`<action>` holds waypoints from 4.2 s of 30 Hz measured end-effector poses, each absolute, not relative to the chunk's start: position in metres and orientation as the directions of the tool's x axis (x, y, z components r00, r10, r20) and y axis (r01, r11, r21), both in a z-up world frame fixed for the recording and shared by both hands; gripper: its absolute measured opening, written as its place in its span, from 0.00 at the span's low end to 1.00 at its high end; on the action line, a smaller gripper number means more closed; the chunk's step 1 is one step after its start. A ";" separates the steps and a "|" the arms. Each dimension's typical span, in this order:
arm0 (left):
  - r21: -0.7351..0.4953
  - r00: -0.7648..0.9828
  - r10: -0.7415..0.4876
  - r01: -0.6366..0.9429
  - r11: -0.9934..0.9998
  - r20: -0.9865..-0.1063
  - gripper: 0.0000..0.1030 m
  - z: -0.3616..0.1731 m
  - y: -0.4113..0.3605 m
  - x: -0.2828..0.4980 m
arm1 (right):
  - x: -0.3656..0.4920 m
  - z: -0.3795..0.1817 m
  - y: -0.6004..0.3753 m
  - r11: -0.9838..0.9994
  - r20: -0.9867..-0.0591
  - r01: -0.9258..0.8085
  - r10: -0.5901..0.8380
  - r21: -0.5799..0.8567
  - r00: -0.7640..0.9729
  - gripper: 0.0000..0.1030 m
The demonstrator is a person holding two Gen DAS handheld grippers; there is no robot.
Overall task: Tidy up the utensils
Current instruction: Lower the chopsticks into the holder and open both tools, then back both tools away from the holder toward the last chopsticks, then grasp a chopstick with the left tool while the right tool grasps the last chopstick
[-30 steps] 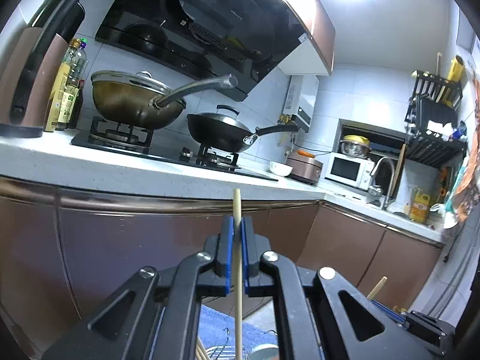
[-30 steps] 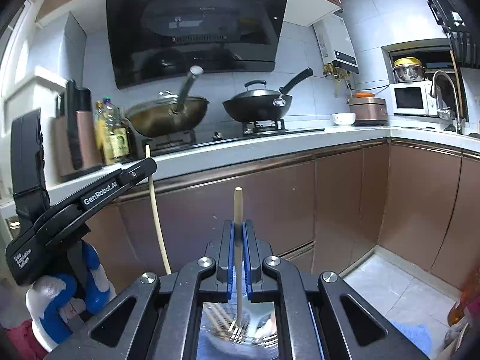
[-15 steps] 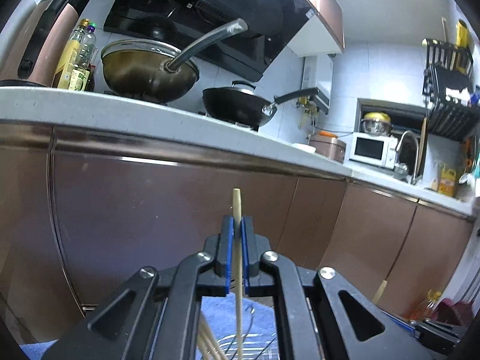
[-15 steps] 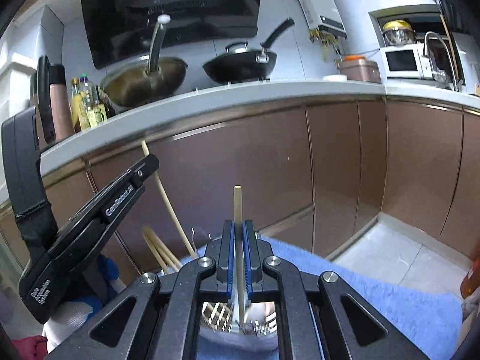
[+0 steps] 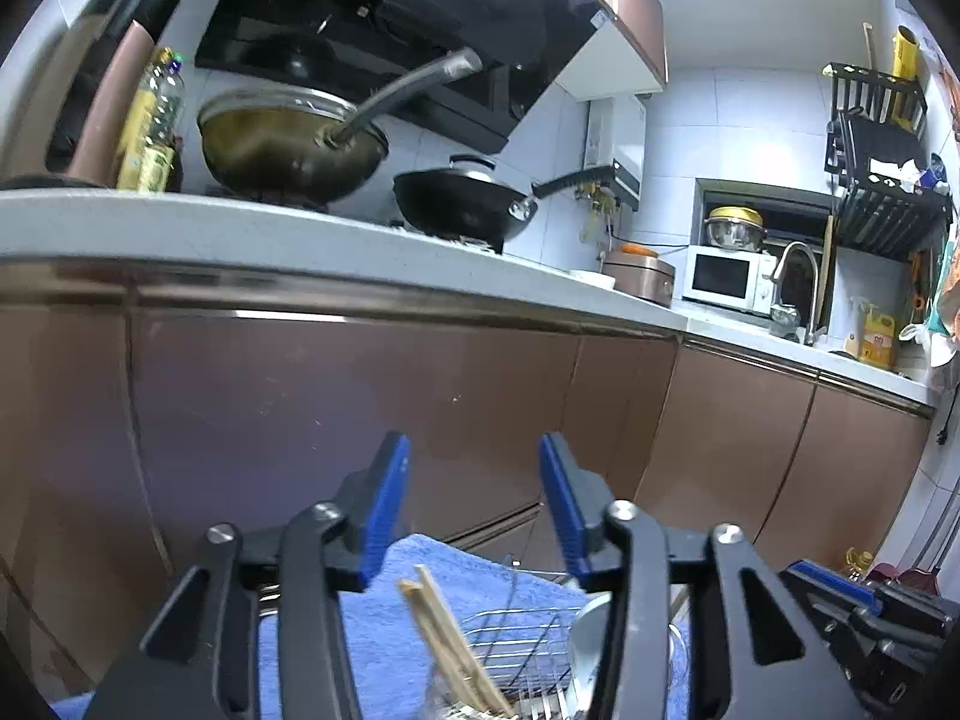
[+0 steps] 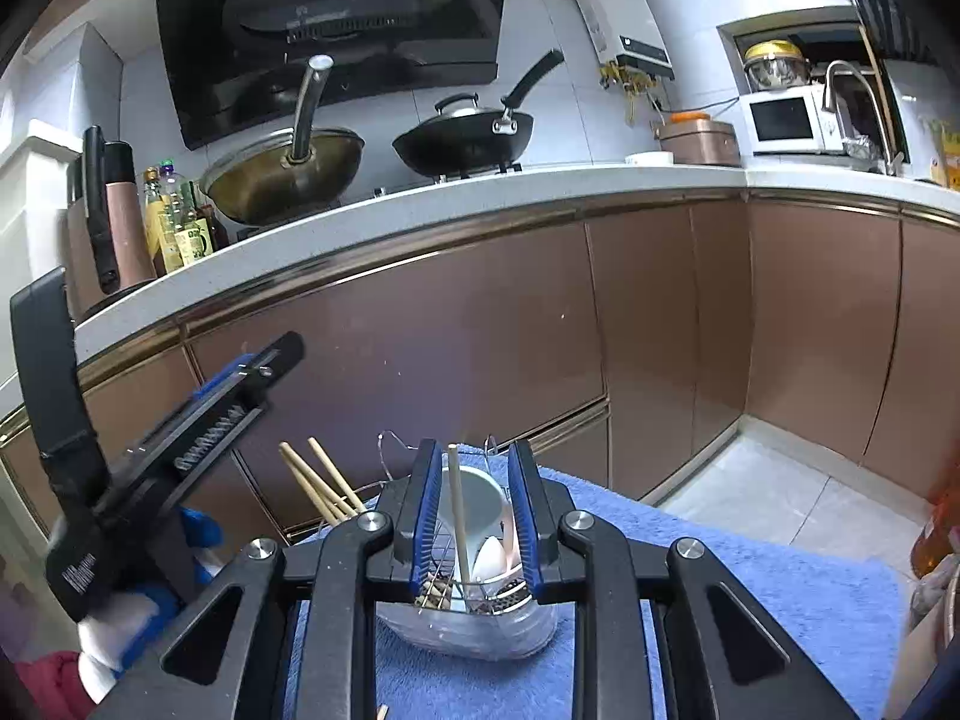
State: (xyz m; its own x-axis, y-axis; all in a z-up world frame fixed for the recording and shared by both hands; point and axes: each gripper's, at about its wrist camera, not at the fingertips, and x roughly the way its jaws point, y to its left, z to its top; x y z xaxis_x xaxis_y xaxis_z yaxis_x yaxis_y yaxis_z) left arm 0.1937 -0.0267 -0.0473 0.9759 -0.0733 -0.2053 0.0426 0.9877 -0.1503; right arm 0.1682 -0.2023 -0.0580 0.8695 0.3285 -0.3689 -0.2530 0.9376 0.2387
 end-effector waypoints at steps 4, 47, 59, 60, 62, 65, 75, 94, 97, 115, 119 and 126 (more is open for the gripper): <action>-0.083 0.972 -0.030 0.011 0.997 -0.231 0.51 -0.032 -0.017 0.178 | 0.150 -0.045 -0.199 0.941 -0.365 -0.260 0.325 0.216 0.872 0.21; 0.104 0.838 0.059 -0.003 0.995 -0.543 0.74 -0.088 0.055 0.092 | 0.052 -0.055 -0.158 0.933 -0.504 -0.311 0.358 0.179 0.786 0.23; 0.082 0.774 0.070 -0.023 0.996 -0.629 0.74 -0.112 0.077 0.097 | 0.048 -0.062 -0.154 0.929 -0.522 -0.319 0.369 0.187 0.769 0.24; 0.078 0.767 0.070 -0.025 0.997 -0.638 0.74 -0.116 0.079 0.098 | 0.050 -0.062 -0.154 0.929 -0.524 -0.318 0.369 0.188 0.767 0.24; 0.067 0.743 0.064 -0.026 0.997 -0.666 0.74 -0.122 0.084 0.103 | 0.053 -0.063 -0.154 0.929 -0.532 -0.318 0.371 0.192 0.761 0.24; 0.031 0.701 0.038 -0.023 0.999 -0.713 0.74 -0.133 0.091 0.112 | 0.060 -0.070 -0.153 0.931 -0.563 -0.308 0.365 0.197 0.742 0.24; -0.169 0.504 -0.124 -0.044 0.985 -0.855 0.69 -0.181 0.120 0.154 | 0.108 -0.127 -0.136 0.905 -0.716 -0.281 0.426 0.320 0.554 0.24; -0.218 0.258 -0.184 -0.111 0.970 -0.949 0.23 -0.232 0.127 0.213 | 0.178 -0.211 -0.089 0.924 -0.882 -0.249 0.359 0.291 0.305 0.22; -0.201 0.242 -0.169 -0.113 0.973 -0.955 0.16 -0.235 0.126 0.219 | 0.181 -0.214 -0.084 0.930 -0.895 -0.255 0.334 0.263 0.296 0.19; -0.177 0.260 -0.127 -0.179 0.968 -0.957 0.05 -0.233 0.125 0.215 | 0.186 -0.214 -0.066 0.949 -0.918 -0.250 0.262 0.190 0.296 0.06; -0.205 0.290 -0.149 -0.174 0.963 -0.945 0.05 -0.226 0.126 0.209 | 0.177 -0.204 -0.075 0.940 -0.902 -0.260 0.298 0.221 0.312 0.06; -0.232 0.363 -0.168 -0.139 0.963 -0.917 0.05 -0.198 0.121 0.191 | 0.159 -0.178 -0.099 0.922 -0.857 -0.281 0.359 0.265 0.369 0.06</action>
